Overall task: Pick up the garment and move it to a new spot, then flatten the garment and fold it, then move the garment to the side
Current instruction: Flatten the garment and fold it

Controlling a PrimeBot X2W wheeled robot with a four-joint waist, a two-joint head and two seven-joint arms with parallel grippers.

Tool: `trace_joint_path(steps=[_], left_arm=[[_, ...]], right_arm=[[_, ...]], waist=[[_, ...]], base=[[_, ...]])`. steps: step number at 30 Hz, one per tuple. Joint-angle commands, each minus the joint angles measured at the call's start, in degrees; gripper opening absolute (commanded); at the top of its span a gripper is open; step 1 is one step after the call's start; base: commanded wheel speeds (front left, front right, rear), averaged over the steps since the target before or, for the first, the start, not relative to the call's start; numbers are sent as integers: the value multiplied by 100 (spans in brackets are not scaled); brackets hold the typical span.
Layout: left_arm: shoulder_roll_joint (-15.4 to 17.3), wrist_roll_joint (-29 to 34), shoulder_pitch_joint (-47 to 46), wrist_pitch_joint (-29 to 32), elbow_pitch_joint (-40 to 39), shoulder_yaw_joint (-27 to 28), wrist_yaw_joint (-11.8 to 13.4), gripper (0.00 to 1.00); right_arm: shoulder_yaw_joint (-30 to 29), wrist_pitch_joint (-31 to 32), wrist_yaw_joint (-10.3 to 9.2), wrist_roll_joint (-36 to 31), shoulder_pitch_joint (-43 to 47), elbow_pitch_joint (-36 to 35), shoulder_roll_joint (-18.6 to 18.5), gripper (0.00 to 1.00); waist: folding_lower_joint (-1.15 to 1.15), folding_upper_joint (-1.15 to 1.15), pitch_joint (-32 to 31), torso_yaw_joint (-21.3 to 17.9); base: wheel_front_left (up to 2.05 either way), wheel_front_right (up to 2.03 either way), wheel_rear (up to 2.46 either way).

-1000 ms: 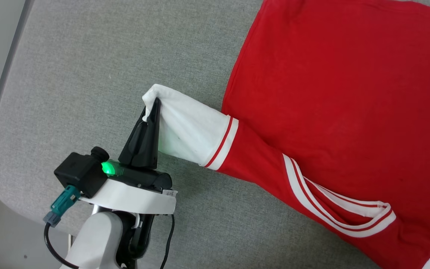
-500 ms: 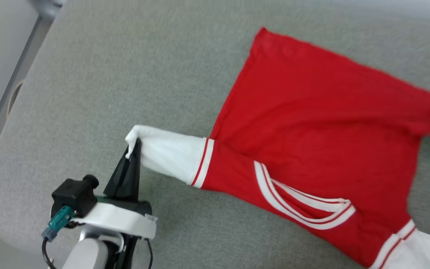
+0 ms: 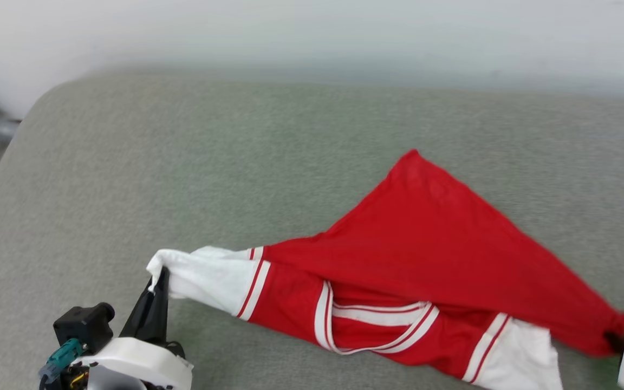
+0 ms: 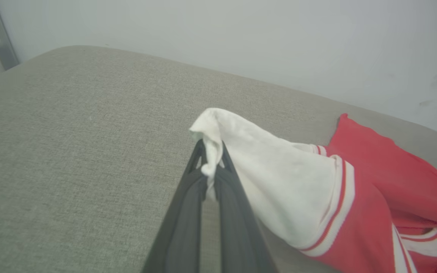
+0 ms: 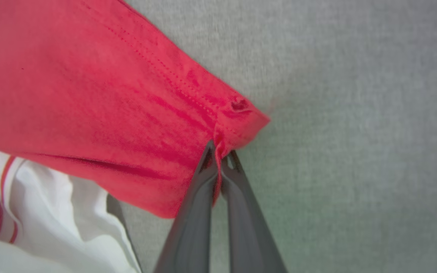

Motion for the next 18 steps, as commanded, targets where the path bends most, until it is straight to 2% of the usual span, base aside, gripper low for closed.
trace_joint_path(steps=[1,8,11,12,13,14,15,18], left_arm=[[26,-13,92,24,10,40,18,0],[104,-119,267,182,110,45,60,0],[126,-155,305,275,147,29,67,0],[124,-159,294,293,145,18,68,0],[120,-155,291,302,145,8,74,0],[124,-150,291,317,143,3,79,0],[127,-153,287,334,140,-8,80,0],[127,-186,258,347,129,-28,57,0]], right_arm=[[-86,-40,-8,-41,252,-123,116,0],[-721,94,-9,-83,1699,-774,1300,0],[-851,89,-9,58,1995,-835,1612,0],[-855,62,-9,110,2030,-817,1665,8],[-828,37,-9,170,2059,-791,1711,24],[-797,-84,-9,205,2043,-812,1733,75],[-832,-283,-9,249,1982,-841,1752,100],[-952,-1160,-7,195,1647,-920,1755,100]], waist=[[1,0,-205,-252],[1,0,-383,-576],[1,0,-408,-688],[1,0,-404,-721],[1,0,-408,-751],[1,0,-410,-773],[1,0,-407,-788],[1,0,-398,-818]], base=[[0,0,0],[0,0,0],[0,0,0],[0,0,0],[0,0,0],[0,0,0],[0,0,0],[0,0,0]])
